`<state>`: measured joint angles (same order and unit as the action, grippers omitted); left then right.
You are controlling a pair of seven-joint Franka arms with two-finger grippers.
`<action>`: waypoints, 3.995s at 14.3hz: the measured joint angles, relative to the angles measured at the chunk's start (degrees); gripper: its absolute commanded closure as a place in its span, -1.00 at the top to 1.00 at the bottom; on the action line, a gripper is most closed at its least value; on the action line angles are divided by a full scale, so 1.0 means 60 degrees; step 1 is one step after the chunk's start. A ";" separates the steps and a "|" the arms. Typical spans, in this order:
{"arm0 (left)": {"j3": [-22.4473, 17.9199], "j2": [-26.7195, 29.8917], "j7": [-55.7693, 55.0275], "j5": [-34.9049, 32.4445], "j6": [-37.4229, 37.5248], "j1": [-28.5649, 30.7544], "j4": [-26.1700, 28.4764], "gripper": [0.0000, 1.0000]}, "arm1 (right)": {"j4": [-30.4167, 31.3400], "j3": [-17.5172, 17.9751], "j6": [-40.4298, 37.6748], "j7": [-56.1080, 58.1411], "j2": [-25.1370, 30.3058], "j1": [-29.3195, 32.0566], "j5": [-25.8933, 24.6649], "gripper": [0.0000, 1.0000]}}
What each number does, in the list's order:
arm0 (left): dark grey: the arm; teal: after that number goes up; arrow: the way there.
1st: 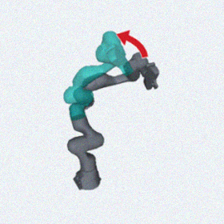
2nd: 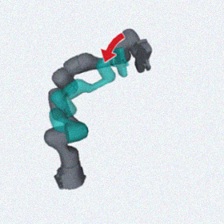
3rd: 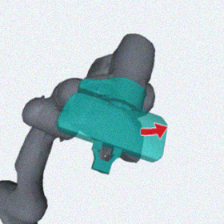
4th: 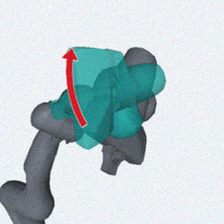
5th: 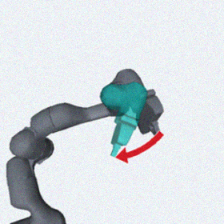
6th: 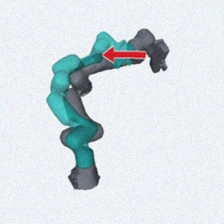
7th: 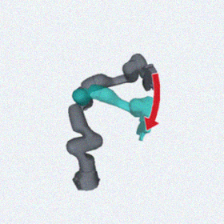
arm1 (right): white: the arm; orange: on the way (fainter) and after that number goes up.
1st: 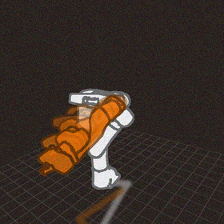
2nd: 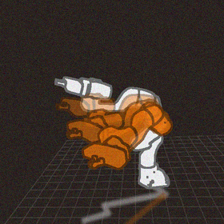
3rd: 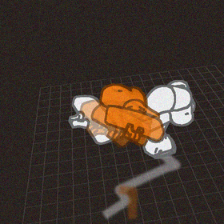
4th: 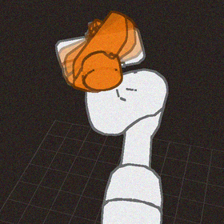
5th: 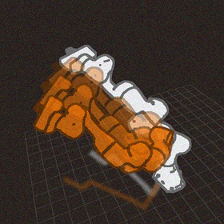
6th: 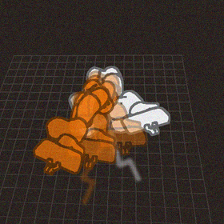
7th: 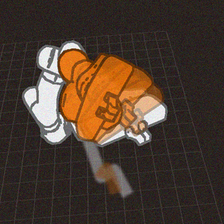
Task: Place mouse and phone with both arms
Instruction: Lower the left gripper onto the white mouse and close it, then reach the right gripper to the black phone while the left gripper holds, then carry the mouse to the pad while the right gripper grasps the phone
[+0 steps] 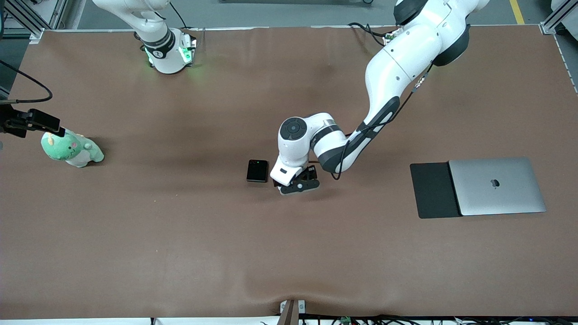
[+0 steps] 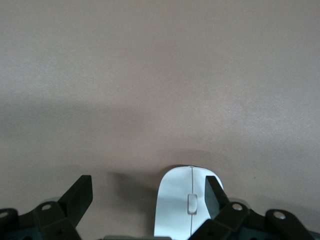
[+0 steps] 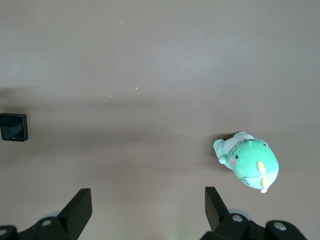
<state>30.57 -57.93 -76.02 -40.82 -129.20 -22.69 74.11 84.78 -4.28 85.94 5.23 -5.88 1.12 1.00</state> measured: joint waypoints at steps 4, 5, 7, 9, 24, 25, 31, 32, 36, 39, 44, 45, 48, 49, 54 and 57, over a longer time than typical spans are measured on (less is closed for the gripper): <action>0.0001 -0.0012 -0.0002 0.0000 -0.0505 -0.0020 -0.0043 1.00 | -0.0017 0.0000 0.0000 0.0002 0.0000 0.0000 0.0000 1.00; 0.0001 -0.0012 -0.0001 0.0000 -0.0628 -0.0023 -0.0057 1.00 | -0.0018 0.0000 0.0000 0.0002 0.0000 0.0000 0.0000 1.00; 0.0003 -0.0012 0.0001 0.0001 -0.0688 -0.0030 -0.0080 1.00 | -0.0018 -0.0001 0.0000 0.0002 -0.0001 0.0000 0.0000 1.00; 0.0012 -0.0012 0.0001 0.0001 -0.0732 -0.0045 -0.0087 1.00 | -0.0018 0.0000 0.0000 0.0002 -0.0003 0.0000 0.0000 1.00; 0.0286 -0.0507 -0.0023 0.0369 -0.0897 -0.0155 -0.0085 0.11 | -0.0012 0.0130 0.0043 -0.0015 -0.0362 -0.0522 0.0018 1.00; 0.0299 -0.0507 -0.0024 0.0389 -0.0902 -0.0155 -0.0085 -0.67 | 0.0000 0.0136 0.0069 -0.0015 -0.0402 -0.0624 0.0024 1.00; 0.0399 -0.0463 -0.0034 0.0409 -0.0782 -0.0052 -0.0101 -1.00 | 0.0513 0.0163 0.1210 -0.0022 -0.0732 -0.1250 0.0876 1.00; 0.0462 -0.0409 -0.0037 0.0404 -0.0609 0.0014 -0.0108 -1.00 | 0.0632 0.0166 0.1433 -0.0022 -0.0809 -0.1330 0.0925 1.00; 0.0850 0.0221 0.0033 0.0328 0.0037 0.0486 0.0016 -1.00 | 0.1174 0.0174 0.2337 -0.0022 -0.1148 -0.1588 0.1347 1.00; 0.1088 0.1080 0.0858 0.0609 0.0500 0.0946 0.0410 -1.00 | 0.1448 0.0195 0.3096 -0.0889 -0.1381 -0.2266 0.1635 1.00; 0.0138 0.2898 0.3926 0.2535 0.1639 0.1130 0.1223 -1.00 | 0.1669 0.0239 0.5550 -0.3293 -0.2645 -0.4394 0.1647 1.00; -0.0204 0.3304 0.4507 0.3016 0.1641 0.1131 0.1543 -1.00 | 0.1704 0.0237 0.6073 -0.3590 -0.3047 -0.4724 0.1647 1.00; -0.1253 0.4586 0.5944 0.3947 0.0986 0.1121 0.2927 -1.00 | 0.1946 0.0233 0.7613 -0.4296 -0.4061 -0.5496 0.1647 1.00; -0.1641 0.4996 0.6387 0.4187 0.0429 0.1119 0.3563 -1.00 | 0.2121 0.0230 0.8115 -0.4524 -0.4277 -0.5717 0.1647 1.00; -0.3392 0.6307 0.8955 0.6177 -0.1016 0.1125 0.5703 -1.00 | 0.2978 0.0186 0.9046 -0.4881 -0.4633 -0.6366 0.1613 1.00; -0.4678 0.6656 1.1234 0.7927 -0.1278 0.1136 0.6483 -1.00 | 0.3167 0.0170 0.9424 -0.5389 -0.4753 -0.6529 0.1354 1.00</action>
<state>2.50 -17.99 -8.62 6.74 -136.87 -15.87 113.01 103.78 -3.26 142.48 -27.10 -34.40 -38.06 9.12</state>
